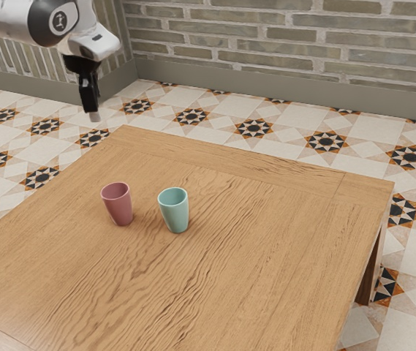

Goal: Place the left cup onto the right cup

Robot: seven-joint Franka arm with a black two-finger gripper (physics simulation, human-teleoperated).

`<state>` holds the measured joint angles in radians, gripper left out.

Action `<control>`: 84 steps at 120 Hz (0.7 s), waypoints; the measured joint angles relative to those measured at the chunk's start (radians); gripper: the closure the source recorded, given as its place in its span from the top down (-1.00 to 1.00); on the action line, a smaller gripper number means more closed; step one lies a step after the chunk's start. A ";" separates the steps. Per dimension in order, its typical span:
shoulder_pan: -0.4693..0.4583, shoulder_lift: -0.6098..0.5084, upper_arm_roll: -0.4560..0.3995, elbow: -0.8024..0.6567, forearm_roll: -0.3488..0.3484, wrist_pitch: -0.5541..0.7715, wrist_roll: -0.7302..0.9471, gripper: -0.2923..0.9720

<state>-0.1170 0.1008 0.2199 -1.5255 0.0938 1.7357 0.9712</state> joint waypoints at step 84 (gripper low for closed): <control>0.010 0.144 -0.002 -0.029 -0.095 0.113 0.020 0.54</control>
<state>-0.1068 0.2450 0.2178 -1.5542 -0.0008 1.8483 0.9908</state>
